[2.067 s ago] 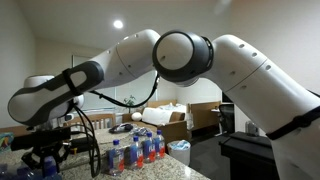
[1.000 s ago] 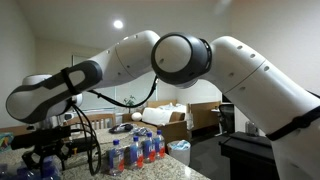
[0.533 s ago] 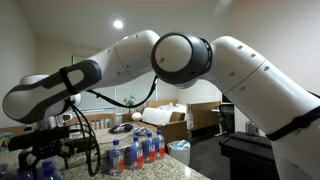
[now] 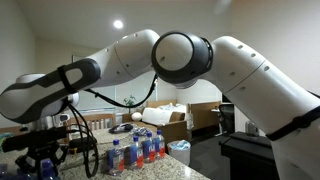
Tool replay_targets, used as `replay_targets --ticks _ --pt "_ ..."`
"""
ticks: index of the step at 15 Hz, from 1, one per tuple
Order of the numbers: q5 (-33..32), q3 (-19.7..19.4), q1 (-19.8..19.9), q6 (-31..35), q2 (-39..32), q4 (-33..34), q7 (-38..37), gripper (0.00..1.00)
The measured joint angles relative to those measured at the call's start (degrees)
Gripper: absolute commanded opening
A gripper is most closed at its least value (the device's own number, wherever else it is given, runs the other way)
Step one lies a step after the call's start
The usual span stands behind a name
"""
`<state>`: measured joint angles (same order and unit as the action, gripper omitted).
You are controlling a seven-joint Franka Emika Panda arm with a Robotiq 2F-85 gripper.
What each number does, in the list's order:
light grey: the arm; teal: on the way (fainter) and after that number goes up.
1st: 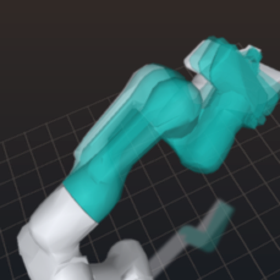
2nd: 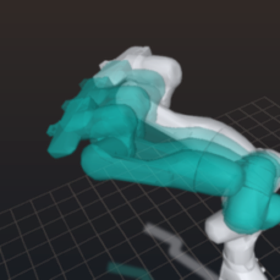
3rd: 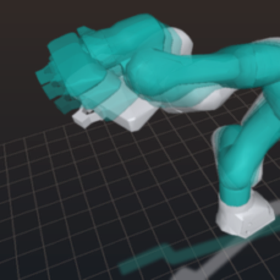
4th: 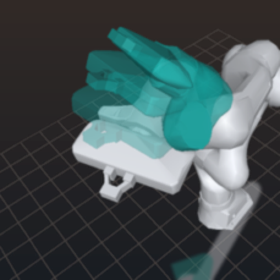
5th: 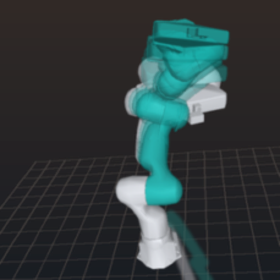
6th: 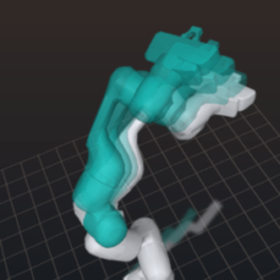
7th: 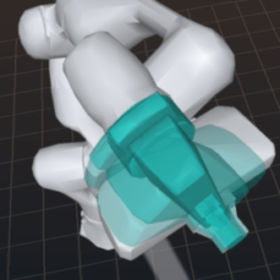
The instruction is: Arrange some of the bottle on the counter
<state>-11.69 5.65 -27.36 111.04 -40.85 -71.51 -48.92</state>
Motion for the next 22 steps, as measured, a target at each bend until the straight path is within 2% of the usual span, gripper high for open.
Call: replay_targets --ticks 6,14,19,22 --pt "0.4 1.1 0.4 -1.4 0.3 0.3 2.1 0.15" --pt "3.4 5.3 4.9 -8.8 1.8 -0.4 21.5 0.16" --pt "3.4 4.8 9.4 -13.5 8.7 -4.9 26.8 0.16" --pt "4.5 2.5 13.2 -13.6 14.3 -9.9 28.2 0.16"
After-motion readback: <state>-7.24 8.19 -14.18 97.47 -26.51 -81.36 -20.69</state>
